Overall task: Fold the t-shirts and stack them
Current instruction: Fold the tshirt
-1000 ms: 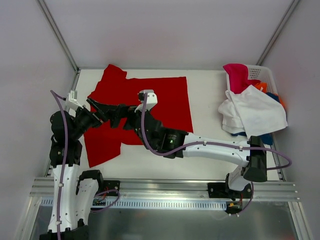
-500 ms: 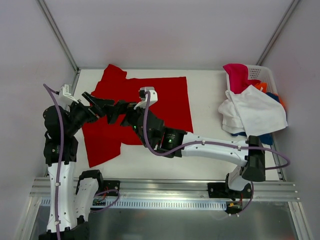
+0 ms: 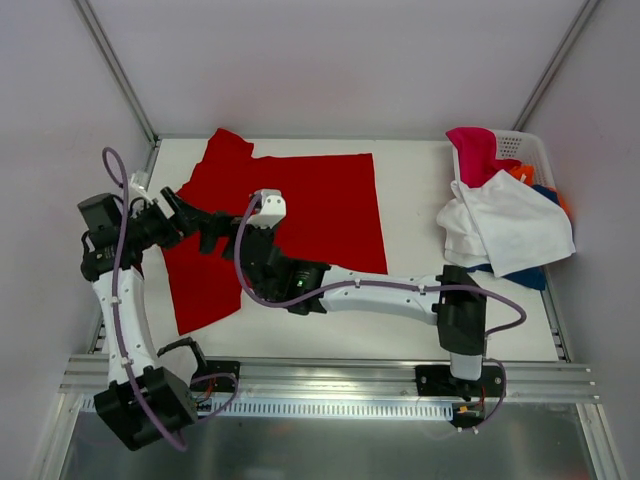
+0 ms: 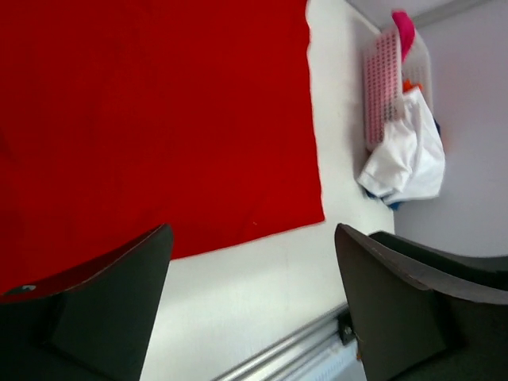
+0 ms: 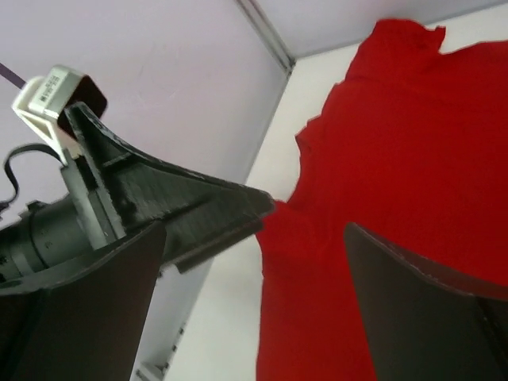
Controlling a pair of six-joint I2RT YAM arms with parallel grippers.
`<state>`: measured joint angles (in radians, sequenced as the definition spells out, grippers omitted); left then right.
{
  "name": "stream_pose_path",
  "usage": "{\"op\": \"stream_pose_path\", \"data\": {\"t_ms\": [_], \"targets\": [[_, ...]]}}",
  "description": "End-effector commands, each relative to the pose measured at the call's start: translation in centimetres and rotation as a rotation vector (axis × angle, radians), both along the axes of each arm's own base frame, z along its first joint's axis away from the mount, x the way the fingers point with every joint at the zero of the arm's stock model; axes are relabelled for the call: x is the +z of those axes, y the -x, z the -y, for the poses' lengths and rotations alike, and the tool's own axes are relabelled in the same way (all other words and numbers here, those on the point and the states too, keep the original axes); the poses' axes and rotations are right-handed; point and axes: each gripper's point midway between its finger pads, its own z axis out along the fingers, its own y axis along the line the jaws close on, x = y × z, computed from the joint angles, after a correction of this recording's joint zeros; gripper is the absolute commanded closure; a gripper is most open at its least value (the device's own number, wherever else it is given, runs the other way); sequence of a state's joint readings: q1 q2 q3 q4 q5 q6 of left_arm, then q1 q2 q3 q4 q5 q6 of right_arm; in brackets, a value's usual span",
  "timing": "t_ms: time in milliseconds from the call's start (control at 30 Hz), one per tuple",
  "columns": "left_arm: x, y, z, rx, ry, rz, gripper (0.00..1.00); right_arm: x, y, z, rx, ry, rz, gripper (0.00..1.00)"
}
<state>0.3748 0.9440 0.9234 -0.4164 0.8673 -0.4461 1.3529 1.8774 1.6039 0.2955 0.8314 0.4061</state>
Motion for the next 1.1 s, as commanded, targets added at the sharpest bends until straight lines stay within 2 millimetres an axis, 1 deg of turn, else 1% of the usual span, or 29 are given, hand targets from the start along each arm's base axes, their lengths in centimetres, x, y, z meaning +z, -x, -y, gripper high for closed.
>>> {"op": "stream_pose_path", "data": {"t_ms": [0,33,67,100,133,167,200,233,267,300,333,367,400,433,467,500,533,600,633,667,700,733,767,900,967,1067], "targets": [[3.1,1.6,-3.5,-0.033,-0.198,0.202,0.14,-5.8,3.7,1.0,0.096,0.296,-0.030,0.01],[2.6,1.8,-4.8,-0.022,-0.264,0.207,0.13,-6.3,3.5,2.5,0.073,0.310,-0.037,0.00],[2.1,1.9,-6.8,-0.033,-0.414,0.246,0.12,-6.7,3.3,4.0,0.051,0.312,-0.048,0.00],[0.1,3.1,-9.6,0.046,-0.369,0.138,0.10,-9.7,3.3,6.7,0.019,0.371,-0.072,0.01],[-0.2,3.5,-11.1,0.027,-0.430,0.157,0.09,-8.0,2.9,8.9,-0.006,0.319,-0.078,0.00],[-1.2,4.2,-12.3,0.037,-0.410,0.092,0.10,-8.2,2.9,10.3,-0.023,0.304,-0.092,0.01],[-3.9,5.2,-12.7,0.015,-0.265,-0.078,0.14,-10.3,3.0,12.5,-0.033,0.355,-0.101,0.00],[-4.0,5.8,-14.5,-0.045,-0.336,-0.052,0.19,-10.2,2.9,13.8,-0.045,0.360,-0.103,0.01],[-5.8,5.7,-15.3,-0.095,-0.166,-0.077,0.22,-9.3,3.1,15.7,-0.054,0.366,-0.104,0.01],[-6.6,7.0,-15.1,-0.095,-0.037,-0.172,0.23,-9.6,3.1,16.7,-0.059,0.383,-0.108,0.00],[-8.2,7.6,-16.4,-0.081,-0.008,-0.210,0.27,-9.5,3.1,18.3,-0.070,0.388,-0.115,0.01],[-10.5,7.8,-17.4,-0.090,0.079,-0.254,0.28,-10.0,3.2,19.4,-0.080,0.412,-0.132,0.01],[-11.7,8.2,-18.3,-0.107,0.076,-0.272,0.33,-10.8,3.1,20.4,-0.089,0.434,-0.137,0.00],[-12.5,8.4,-18.9,-0.103,0.100,-0.279,0.33,-10.2,3.1,20.7,-0.091,0.422,-0.132,0.01],[-13.4,8.9,-19.6,-0.079,0.147,-0.289,0.32,-10.3,3.2,21.7,-0.099,0.425,-0.130,0.00],[-13.8,9.3,-19.8,-0.078,0.148,-0.297,0.31,-10.4,3.2,22.1,-0.102,0.428,-0.129,0.01],[-14.2,10.0,-18.9,-0.093,0.157,-0.292,0.26,-10.7,3.1,22.6,-0.107,0.436,-0.133,0.00],[-13.9,11.0,-17.0,-0.131,0.100,-0.267,0.22,-10.8,3.0,23.3,-0.116,0.444,-0.137,0.00],[-14.3,11.8,-15.1,-0.164,0.103,-0.248,0.13,-10.9,2.9,23.4,-0.121,0.448,-0.139,0.00],[-13.8,12.2,-14.3,-0.175,0.049,-0.233,0.09,-11.0,2.8,23.5,-0.122,0.452,-0.140,0.01],[-13.9,12.6,-13.5,-0.185,0.040,-0.233,0.05,-11.1,2.7,23.5,-0.126,0.451,-0.143,0.01],[-13.6,12.8,-13.3,-0.183,0.014,-0.231,0.03,-11.2,2.7,23.4,-0.125,0.453,-0.145,0.00],[-13.5,13.0,-13.1,-0.185,0.005,-0.232,0.03,-11.0,2.6,23.1,-0.122,0.450,-0.146,0.01],[-13.0,13.4,-12.3,-0.183,-0.059,-0.220,0.01,-11.5,2.8,22.1,-0.099,0.463,-0.165,0.01],[-12.8,13.9,-11.8,-0.193,-0.118,-0.218,0.01,-11.8,2.8,22.1,-0.102,0.470,-0.179,0.01],[-13.3,14.8,-10.4,-0.256,-0.181,-0.209,0.01,-11.9,2.8,22.0,-0.103,0.462,-0.186,0.01]]}}
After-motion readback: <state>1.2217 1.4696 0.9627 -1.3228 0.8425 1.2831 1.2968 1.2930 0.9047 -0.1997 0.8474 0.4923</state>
